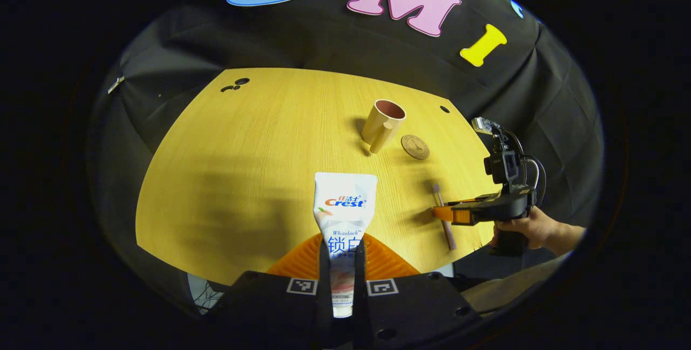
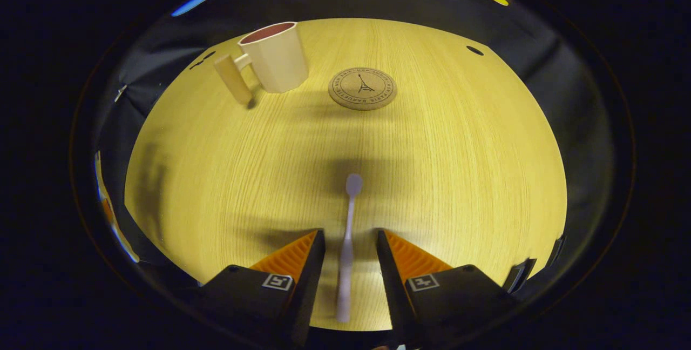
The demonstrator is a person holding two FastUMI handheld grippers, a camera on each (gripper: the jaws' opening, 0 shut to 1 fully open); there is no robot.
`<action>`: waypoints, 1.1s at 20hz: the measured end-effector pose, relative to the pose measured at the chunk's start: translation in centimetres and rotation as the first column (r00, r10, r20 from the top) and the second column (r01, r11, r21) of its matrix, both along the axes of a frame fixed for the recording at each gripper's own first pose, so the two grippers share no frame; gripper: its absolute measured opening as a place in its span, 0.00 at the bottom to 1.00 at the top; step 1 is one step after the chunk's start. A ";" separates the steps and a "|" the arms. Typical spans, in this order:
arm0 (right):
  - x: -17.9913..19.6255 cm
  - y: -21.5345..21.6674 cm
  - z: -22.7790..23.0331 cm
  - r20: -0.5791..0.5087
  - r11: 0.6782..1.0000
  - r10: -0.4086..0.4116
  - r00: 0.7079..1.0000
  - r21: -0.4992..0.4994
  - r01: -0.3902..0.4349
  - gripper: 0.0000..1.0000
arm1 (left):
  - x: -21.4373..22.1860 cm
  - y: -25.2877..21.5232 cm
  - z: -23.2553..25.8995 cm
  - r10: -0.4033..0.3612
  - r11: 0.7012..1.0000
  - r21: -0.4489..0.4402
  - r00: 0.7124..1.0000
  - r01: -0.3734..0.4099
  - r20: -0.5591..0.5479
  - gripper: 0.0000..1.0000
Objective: Put the toothbrush and toothpaste on the desktop into the cup, then pick up the cup and place it on the coaster on the desktop.
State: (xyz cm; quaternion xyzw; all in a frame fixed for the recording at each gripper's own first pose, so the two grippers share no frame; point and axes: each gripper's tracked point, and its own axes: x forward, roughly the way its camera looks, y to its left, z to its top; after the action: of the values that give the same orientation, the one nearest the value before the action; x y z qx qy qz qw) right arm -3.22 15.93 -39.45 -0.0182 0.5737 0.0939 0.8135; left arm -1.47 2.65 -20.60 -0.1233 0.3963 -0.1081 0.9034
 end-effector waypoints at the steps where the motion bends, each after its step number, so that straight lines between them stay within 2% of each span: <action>1: -0.1 0.0 0.1 -0.002 1.000 0.015 1.000 -0.003 -0.015 0.65 | 0.0 0.1 0.0 0.001 1.000 0.000 1.000 -0.001 -0.001 0.19; 2: -0.1 0.1 0.1 0.001 1.000 0.027 1.000 -0.009 -0.027 0.54 | 0.0 0.0 -0.2 0.003 1.000 -0.003 1.000 -0.003 -0.002 0.19; 3: -0.2 0.3 0.1 -0.003 0.999 0.035 0.999 -0.006 -0.035 0.53 | 0.0 -0.1 -0.2 0.006 1.000 -0.005 1.000 -0.006 -0.005 0.24; 5: -0.3 0.4 0.0 0.003 0.999 0.043 0.999 -0.022 -0.043 0.15 | -0.1 -0.1 -0.1 0.008 1.000 -0.010 1.000 -0.008 -0.004 0.24; 6: -0.3 0.6 -0.2 0.008 0.998 0.052 0.999 -0.027 -0.052 0.15 | -0.2 -0.1 0.0 0.009 1.000 -0.010 1.000 -0.009 -0.002 0.19; 7: -0.4 0.5 0.1 0.012 0.998 0.059 0.998 -0.025 -0.059 0.10 | -0.2 -0.1 0.2 0.010 1.000 -0.009 1.000 -0.010 0.001 0.19; 9: -0.5 0.5 0.2 0.009 0.999 0.043 0.999 0.006 -0.043 0.07 | -0.3 -0.1 0.6 0.018 1.000 -0.011 1.000 -0.018 0.011 0.19; 13: 0.1 0.7 1.2 0.065 0.985 -0.064 0.996 0.163 0.053 0.06 | 0.2 -0.6 1.8 0.043 0.998 -0.048 0.998 -0.041 0.047 0.19; 14: 0.4 0.8 1.9 0.099 0.978 -0.082 0.992 0.198 0.061 0.06 | 0.5 -0.6 2.1 0.053 0.998 -0.049 0.997 -0.050 0.064 0.24; 15: 0.7 1.0 2.9 0.139 0.971 -0.088 0.986 0.231 0.054 0.07 | 1.0 -0.5 2.8 0.067 0.997 -0.046 0.994 -0.063 0.090 0.19; 18: 1.2 1.6 6.2 0.233 0.949 -0.096 0.968 0.316 0.018 0.07 | 2.7 -1.0 4.7 0.087 0.995 -0.061 0.982 -0.077 0.171 0.19; 22: 1.3 1.9 10.2 0.302 0.914 -0.108 0.947 0.406 -0.025 0.06 | 6.5 -2.1 7.7 0.118 0.989 -0.115 0.958 -0.090 0.261 0.19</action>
State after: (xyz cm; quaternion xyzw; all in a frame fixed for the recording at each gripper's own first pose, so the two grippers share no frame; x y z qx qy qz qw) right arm -1.96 17.84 -29.22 0.1478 0.4036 0.1885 0.8830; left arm 5.06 0.58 -12.87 -0.1742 0.2578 -0.0961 0.9455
